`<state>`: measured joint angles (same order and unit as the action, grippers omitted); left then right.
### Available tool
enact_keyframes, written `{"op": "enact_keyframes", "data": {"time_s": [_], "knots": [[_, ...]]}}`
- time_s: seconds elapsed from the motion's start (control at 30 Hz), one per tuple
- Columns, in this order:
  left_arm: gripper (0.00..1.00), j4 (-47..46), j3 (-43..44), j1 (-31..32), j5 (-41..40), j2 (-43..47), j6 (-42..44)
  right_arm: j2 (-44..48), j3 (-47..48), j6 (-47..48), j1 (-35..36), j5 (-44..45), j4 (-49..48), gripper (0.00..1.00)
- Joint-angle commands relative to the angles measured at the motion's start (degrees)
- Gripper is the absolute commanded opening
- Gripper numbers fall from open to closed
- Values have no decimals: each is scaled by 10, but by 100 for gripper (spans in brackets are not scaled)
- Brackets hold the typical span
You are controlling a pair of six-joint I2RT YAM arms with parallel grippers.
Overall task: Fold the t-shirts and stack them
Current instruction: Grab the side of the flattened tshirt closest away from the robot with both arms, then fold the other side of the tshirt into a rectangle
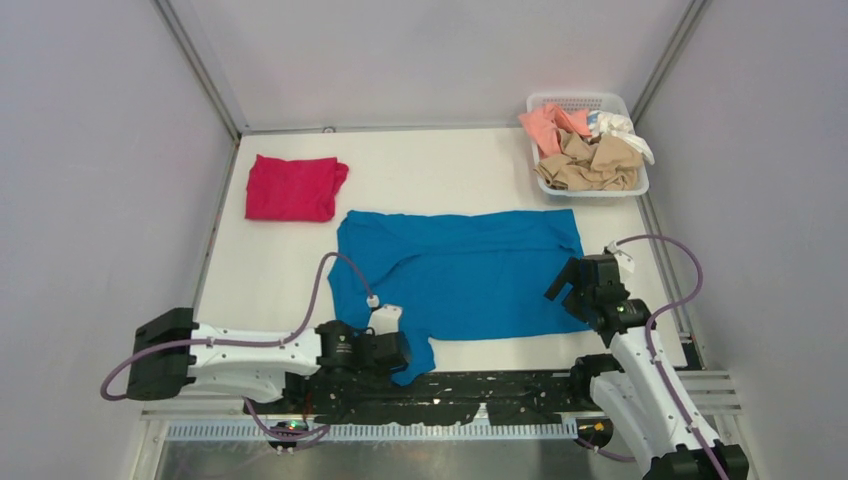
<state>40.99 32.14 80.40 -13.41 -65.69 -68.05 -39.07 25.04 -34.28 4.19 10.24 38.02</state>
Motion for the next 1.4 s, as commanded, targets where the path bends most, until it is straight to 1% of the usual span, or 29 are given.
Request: {"op": "enact_keyframes", "data": {"time_s": [0.0,0.1,0.27,0.37,0.43,0.53,0.57,0.83,0.87,0.9,0.93,0.97,1.0,1.07,1.13,1.17,1.27,1.37], "knots": [[0,-43,16,-19,-23,56,89,11,-12,-94,28,44,46,100],[0,-72,-2,-48,-2,94,121,18,-50,-146,28,61,23,99],[0,-94,-27,-69,13,150,158,40,-58,-173,28,126,39,95],[0,-91,-34,-80,15,168,170,54,-72,-224,26,150,40,84],[0,-88,-37,-91,22,174,177,57,-75,-239,24,165,36,82],[0,-78,-36,-107,33,177,188,54,-77,-247,22,168,33,78],[0,-76,-36,-112,36,178,192,53,-77,-239,22,158,33,75],[0,-82,-36,-140,49,185,223,42,-76,-243,21,162,32,69],[0,-83,-38,-142,51,186,225,42,-75,-245,21,164,32,67],[0,-84,-38,-143,52,186,227,42,-75,-243,21,166,32,62],[0,-86,-38,-144,53,186,228,42,-75,-241,21,165,31,50],[0,-87,-38,-146,53,186,229,43,-76,-234,21,163,29,46],[0,-87,-38,-147,53,186,230,43,-76,-231,21,161,27,39],[0,-87,-36,-151,54,184,232,40,-76,-226,22,154,27,34],[0,-88,-36,-153,54,184,235,37,-74,-227,22,154,26,32],[0,-89,-36,-155,55,185,236,32,-73,-229,22,153,25,29],[0,-89,-35,-161,61,182,240,16,-68,-224,22,150,23,25],[0,-80,-31,-165,59,184,242,9,-65,-213,21,144,23,15]]}}
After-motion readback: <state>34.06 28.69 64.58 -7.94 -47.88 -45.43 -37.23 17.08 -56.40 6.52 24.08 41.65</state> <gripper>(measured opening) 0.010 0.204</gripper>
